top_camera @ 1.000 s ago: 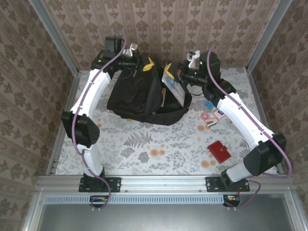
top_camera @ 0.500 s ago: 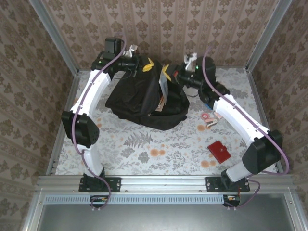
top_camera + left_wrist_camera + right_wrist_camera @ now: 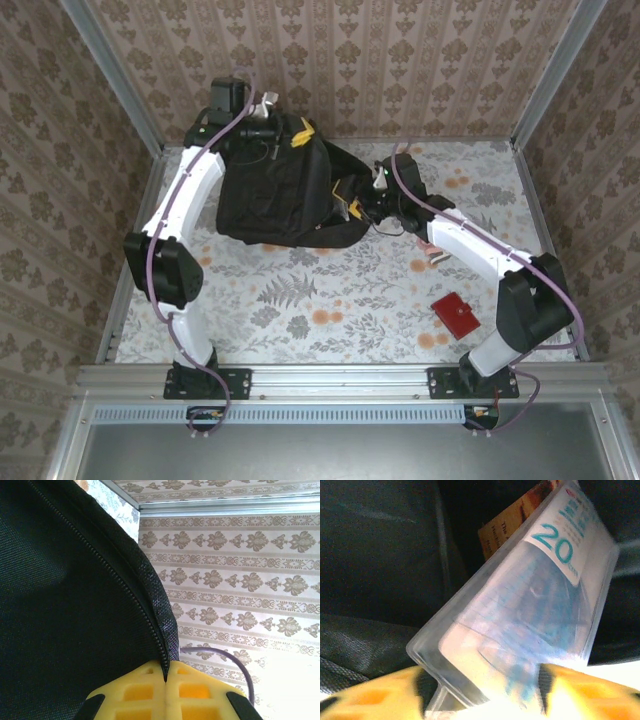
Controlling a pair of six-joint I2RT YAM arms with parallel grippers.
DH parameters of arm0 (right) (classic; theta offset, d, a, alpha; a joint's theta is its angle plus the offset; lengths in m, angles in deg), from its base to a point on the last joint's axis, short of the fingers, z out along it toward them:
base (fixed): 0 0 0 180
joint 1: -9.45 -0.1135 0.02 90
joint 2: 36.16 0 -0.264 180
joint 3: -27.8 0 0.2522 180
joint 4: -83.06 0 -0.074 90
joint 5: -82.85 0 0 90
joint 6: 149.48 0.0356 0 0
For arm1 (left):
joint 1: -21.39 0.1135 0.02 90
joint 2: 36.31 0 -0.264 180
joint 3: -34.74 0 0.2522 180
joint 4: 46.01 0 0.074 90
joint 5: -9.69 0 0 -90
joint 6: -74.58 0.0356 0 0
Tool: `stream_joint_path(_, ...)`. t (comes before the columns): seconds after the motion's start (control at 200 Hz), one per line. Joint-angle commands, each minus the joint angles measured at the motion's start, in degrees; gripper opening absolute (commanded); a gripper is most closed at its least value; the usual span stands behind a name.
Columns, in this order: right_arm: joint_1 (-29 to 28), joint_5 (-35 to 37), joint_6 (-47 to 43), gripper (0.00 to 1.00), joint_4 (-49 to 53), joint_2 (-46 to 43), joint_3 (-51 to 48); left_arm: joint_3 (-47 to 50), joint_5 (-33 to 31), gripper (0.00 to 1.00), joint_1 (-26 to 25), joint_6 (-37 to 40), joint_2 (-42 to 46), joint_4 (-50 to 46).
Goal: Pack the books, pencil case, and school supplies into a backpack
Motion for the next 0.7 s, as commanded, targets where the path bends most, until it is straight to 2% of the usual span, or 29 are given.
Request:
stream_joint_path(0.0,-0.5,1.8,-4.1,0.76,5.3,1.6,4.3,-1.2,3.5,0.0,-0.2,-0.7,4.4,5.4)
stream_joint_path(0.12,-0.5,0.2,-3.5,0.76,4.7,5.0,8.1,-1.6,3.4,0.0,-0.8,-0.5,4.6,5.1)
stream_joint_path(0.29,-0.6,-1.0,-1.3,0.71,4.6,7.6,11.0,-2.6,3.4,0.0,-0.9,0.1,4.5,3.6)
stream_joint_path(0.42,-0.7,1.5,-2.5,0.56,9.6,6.7,10.5,-2.6,3.4,0.0,-0.8,0.2,4.9,3.6)
stream_joint_path(0.48,-0.6,1.4,-2.7,0.53,11.2,6.2,9.4,-2.6,3.5,0.0,-0.8,0.2,5.0,3.5)
stream_joint_path(0.555,-0.7,1.1,-2.8,0.45,12.3,5.6,7.9,-2.5,3.5,0.0,-0.7,0.5,5.1,3.4)
stream_joint_path(0.645,-0.6,1.8,-3.3,0.46,14.3,4.3,6.3,-2.6,3.4,0.0,-0.7,0.6,5.1,3.2)
stream_joint_path(0.695,-0.6,3.1,-3.9,0.52,16.0,2.9,5.4,-2.5,3.3,0.0,-0.7,0.8,5.1,3.0)
